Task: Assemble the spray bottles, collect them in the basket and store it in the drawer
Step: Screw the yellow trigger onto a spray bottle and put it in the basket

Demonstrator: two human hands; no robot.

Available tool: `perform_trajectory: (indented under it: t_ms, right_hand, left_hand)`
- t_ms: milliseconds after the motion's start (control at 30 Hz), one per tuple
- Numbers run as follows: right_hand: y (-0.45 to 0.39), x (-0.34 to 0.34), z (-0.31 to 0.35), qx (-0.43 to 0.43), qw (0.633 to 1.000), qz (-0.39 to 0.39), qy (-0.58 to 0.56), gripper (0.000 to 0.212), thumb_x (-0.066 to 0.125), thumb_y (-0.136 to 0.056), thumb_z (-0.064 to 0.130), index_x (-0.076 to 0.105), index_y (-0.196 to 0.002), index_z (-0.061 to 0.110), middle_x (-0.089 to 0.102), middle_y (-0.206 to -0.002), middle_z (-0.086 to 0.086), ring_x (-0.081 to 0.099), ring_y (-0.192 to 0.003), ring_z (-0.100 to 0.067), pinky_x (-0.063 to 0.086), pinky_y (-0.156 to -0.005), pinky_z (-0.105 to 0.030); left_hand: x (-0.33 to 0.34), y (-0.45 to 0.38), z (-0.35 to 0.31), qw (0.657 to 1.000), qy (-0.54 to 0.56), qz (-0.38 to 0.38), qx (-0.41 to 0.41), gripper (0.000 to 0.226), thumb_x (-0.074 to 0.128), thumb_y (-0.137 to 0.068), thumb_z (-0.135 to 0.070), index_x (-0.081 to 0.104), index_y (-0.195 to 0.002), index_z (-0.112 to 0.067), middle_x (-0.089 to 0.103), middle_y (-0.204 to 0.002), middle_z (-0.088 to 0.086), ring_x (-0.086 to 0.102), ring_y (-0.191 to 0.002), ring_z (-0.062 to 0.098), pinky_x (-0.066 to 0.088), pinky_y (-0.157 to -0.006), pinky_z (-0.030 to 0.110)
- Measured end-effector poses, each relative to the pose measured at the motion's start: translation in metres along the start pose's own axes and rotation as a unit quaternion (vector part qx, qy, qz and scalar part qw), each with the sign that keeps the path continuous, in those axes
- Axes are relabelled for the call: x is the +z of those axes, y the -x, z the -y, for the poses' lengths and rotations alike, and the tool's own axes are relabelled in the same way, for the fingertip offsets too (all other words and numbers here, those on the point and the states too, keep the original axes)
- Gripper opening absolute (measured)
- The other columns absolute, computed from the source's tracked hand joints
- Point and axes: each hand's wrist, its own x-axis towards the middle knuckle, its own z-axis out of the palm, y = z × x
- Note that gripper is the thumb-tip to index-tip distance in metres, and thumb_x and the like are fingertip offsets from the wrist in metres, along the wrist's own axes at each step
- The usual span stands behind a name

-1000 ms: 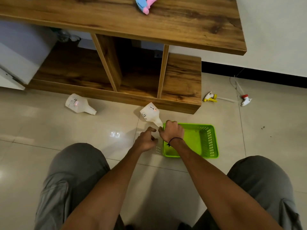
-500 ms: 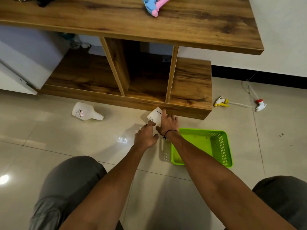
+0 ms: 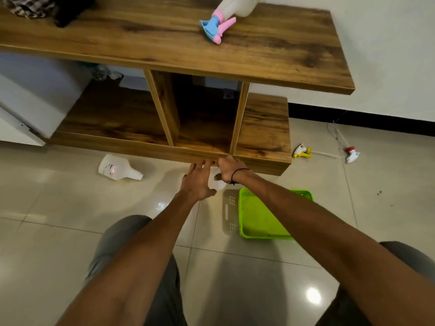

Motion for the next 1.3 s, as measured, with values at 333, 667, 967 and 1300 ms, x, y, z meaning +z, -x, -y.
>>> perform_trajectory:
  t_ms: [333, 667, 967, 1300]
  right_hand:
    - [0.032, -0.06, -0.048, -0.047, 0.993, 0.087, -0.06, 0.044, 0.074, -0.087, 0.045, 0.081, -0.073, 0.004, 0.078, -0.067, -0.004, 0.065, -0.051, 0.002, 0.053, -0.054, -0.02]
    - [0.033, -0.081, -0.161, -0.093, 0.981, 0.039, -0.164, 0.036, 0.081, -0.087, 0.033, 0.056, -0.071, 0.014, 0.077, -0.077, -0.012, 0.074, -0.079, -0.027, 0.052, -0.07, -0.037]
    - [-0.001, -0.103, -0.247, -0.068, 0.911, 0.138, -0.383, 0.022, 0.076, -0.089, -0.001, 0.064, -0.107, 0.005, 0.07, -0.091, -0.011, 0.074, -0.078, -0.021, 0.063, -0.068, -0.029]
    - [-0.072, -0.085, -0.344, 0.026, 0.99, -0.052, -0.132, 0.047, 0.056, -0.082, -0.014, 0.069, -0.119, 0.012, 0.073, -0.115, -0.017, 0.065, -0.089, -0.021, 0.051, -0.072, -0.026]
  left_hand:
    - [-0.009, -0.006, -0.047, 0.996, 0.051, 0.056, 0.052, 0.096, 0.083, -0.071, -0.064, 0.038, -0.145, -0.021, 0.052, -0.143, 0.005, 0.055, -0.131, 0.033, 0.053, -0.094, 0.05]
    - [0.028, -0.044, -0.113, 0.993, 0.086, 0.05, 0.065, 0.096, 0.083, -0.065, -0.069, 0.04, -0.141, -0.029, 0.06, -0.135, 0.0, 0.062, -0.12, 0.031, 0.049, -0.082, 0.041]
    - [0.032, -0.1, -0.152, 0.988, 0.132, 0.041, 0.062, 0.105, 0.08, -0.06, -0.079, 0.041, -0.142, -0.026, 0.057, -0.14, 0.007, 0.054, -0.128, 0.035, 0.051, -0.097, 0.047]
    - [0.028, -0.147, -0.173, 0.987, 0.106, 0.027, 0.119, 0.097, 0.08, -0.063, -0.077, 0.043, -0.138, -0.029, 0.058, -0.136, 0.0, 0.055, -0.127, 0.029, 0.046, -0.093, 0.041]
